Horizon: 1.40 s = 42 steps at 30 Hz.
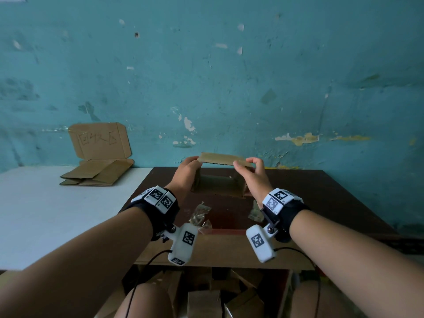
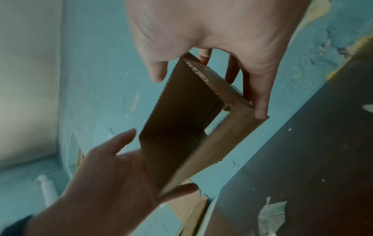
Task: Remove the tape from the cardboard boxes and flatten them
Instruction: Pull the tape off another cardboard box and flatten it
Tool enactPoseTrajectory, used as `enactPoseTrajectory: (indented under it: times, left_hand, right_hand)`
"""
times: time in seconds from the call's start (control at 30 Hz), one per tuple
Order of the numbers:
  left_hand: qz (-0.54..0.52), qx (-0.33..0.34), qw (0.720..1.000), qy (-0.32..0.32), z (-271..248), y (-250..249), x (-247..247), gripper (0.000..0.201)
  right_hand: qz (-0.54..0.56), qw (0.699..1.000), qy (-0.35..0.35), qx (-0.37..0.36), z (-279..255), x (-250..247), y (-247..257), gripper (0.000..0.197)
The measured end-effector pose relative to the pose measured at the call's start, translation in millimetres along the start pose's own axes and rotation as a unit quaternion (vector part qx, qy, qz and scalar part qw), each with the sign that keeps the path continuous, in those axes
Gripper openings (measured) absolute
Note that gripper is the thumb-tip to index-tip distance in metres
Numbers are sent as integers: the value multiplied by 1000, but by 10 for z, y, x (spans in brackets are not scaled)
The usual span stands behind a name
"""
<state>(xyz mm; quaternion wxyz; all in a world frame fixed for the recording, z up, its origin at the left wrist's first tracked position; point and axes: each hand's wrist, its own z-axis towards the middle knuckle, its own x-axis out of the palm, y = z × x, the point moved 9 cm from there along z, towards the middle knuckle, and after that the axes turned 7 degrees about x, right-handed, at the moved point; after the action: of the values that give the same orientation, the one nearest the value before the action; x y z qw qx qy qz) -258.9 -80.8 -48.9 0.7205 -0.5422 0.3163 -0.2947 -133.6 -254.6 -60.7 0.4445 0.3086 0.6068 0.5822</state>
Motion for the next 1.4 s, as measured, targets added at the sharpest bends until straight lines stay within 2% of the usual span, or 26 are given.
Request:
enactPoseTrajectory:
  times: [0.07,0.1,0.2,0.3,0.33,0.4,0.47,0.53,0.63,0.7,0.73,0.8,0.87,0.9,0.97,1.07,1.23,1.33,1.4]
  left_hand:
    - [-34,-21,999,0,-20,13,24,61]
    - [-35,-15,999,-6,-16,-11,17,61]
    - [-6,10,999,-33,36,-37,-25,43]
    - [1,-2,1000,-19,14,-39,7,32]
    - [2,-9,1000,-3,5,-29,37,39]
    - [11,-25,1000,10,-19,-7,54,66]
    - [9,-40,999,10,-19,63,55,75]
    - [-15,-48,999,1,-11,123,16,62]
    - [-57,-73,995,-22,15,235,-74,45]
    - [-101,-74,991,-50,47,260,-135,40]
    - [-133,-71,987,-61,55,251,-154,39]
    - [-183,-60,979,-69,78,228,-165,39]
    - [-200,-50,976,-66,98,209,-165,41]
    - [-205,-49,976,-62,105,216,-166,42]
    - [-202,-61,976,-58,113,280,-185,42]
    - [-168,-96,980,-45,103,406,-199,41]
    - [-96,-159,983,-10,23,570,-145,28]
    - [-87,-156,984,-16,48,626,-155,35]
    - [-108,-152,982,-41,85,647,-193,38]
  right_hand:
    - [35,999,-18,28,38,-30,-61,49]
    - [51,997,-28,42,58,-42,-98,45]
    - [103,992,-38,64,98,-56,-183,29]
    - [124,989,-35,72,86,-65,-189,40]
    - [115,991,-35,64,70,-71,-170,47]
    - [75,997,-22,30,28,-46,-102,56]
    - [42,999,-6,-2,-45,2,-1,58]
    - [21,1000,10,-17,-75,44,54,55]
    - [30,999,17,9,-47,16,-5,43]
    - [25,999,-12,26,20,-63,-118,36]
    - [14,998,-36,41,51,-113,-192,42]
    - [15,992,-70,99,97,-190,-373,68]
    - [72,981,-53,171,90,-173,-525,84]
    - [107,973,-33,202,92,-150,-598,78]
    - [151,960,25,235,66,-77,-654,50]
    - [137,966,33,219,119,-118,-702,25]
    - [104,977,-2,186,183,-208,-658,32]
    - [109,979,-1,172,182,-183,-612,35]
    - [147,969,26,197,136,-94,-628,34]
